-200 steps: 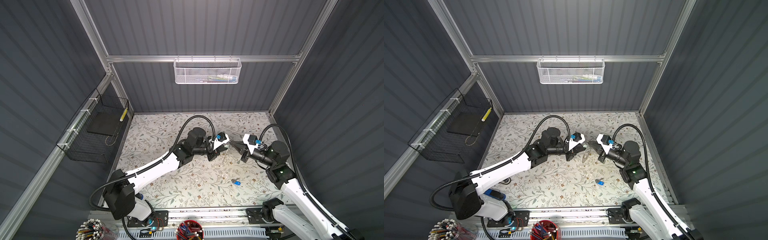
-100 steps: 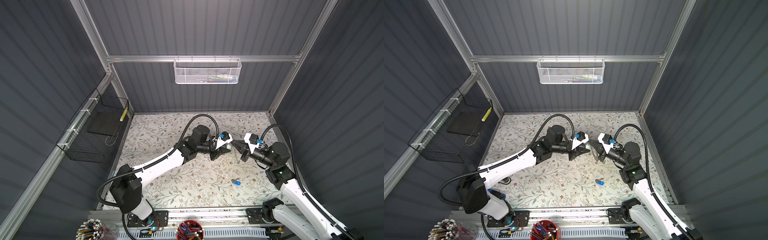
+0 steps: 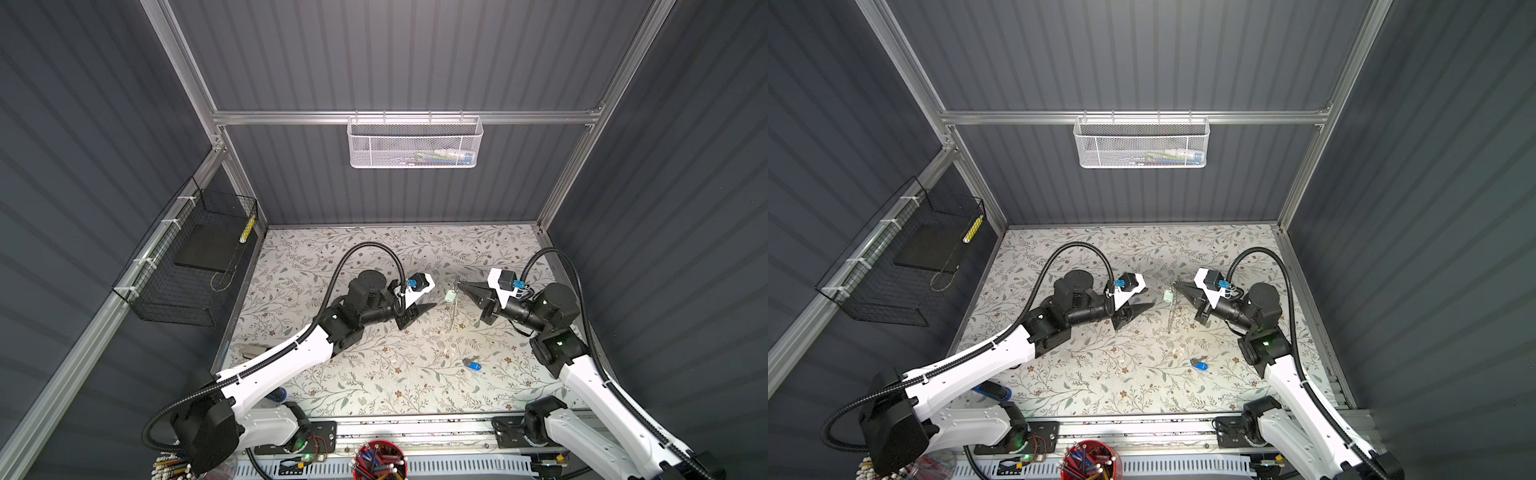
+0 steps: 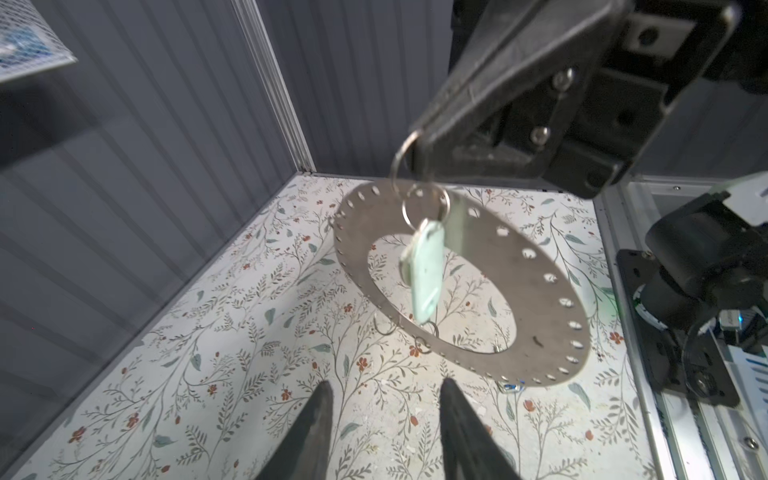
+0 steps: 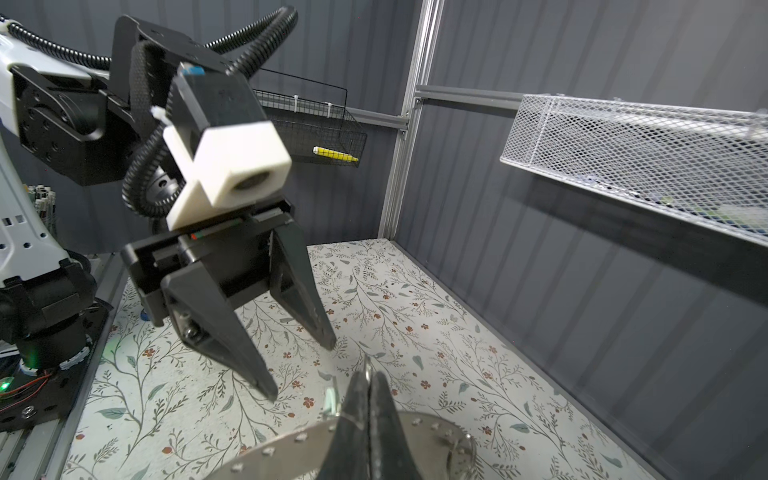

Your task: Put the keys on the keyring

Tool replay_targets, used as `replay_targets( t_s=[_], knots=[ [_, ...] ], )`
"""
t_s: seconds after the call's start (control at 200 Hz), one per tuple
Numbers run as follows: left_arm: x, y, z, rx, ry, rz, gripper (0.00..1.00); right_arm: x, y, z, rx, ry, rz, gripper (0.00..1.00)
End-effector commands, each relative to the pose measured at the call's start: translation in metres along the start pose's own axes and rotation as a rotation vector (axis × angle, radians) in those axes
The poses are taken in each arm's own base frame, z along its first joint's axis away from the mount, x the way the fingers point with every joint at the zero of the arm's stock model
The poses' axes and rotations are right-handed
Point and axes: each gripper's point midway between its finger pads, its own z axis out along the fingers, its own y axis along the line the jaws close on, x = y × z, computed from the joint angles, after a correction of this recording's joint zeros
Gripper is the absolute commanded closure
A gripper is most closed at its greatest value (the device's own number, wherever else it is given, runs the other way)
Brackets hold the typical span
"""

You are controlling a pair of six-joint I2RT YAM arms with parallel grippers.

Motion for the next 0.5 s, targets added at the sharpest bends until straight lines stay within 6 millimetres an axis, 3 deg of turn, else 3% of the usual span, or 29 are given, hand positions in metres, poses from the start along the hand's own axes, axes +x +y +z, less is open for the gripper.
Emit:
replay_targets(
  t_s=[0.0, 0.175, 0.495],
  knots=[
    [-0.025, 0.005, -0.004, -0.016, -0.065, 0.049, 0.6, -0.016, 0.005, 0.0, -0.036, -0.046, -0.04, 1.0],
    [-0.049, -0.012, 0.009, 0.15, -0.103, 0.046, 0.62, -0.018, 0.007, 0.0, -0.048, -0.05, -0.042, 1.0],
    [-0.057, -0.021, 0.018, 0.236, -0.131, 0.038, 0.7, -0.019, 0.01, -0.001, -0.063, -0.054, -0.044, 1.0]
  ],
)
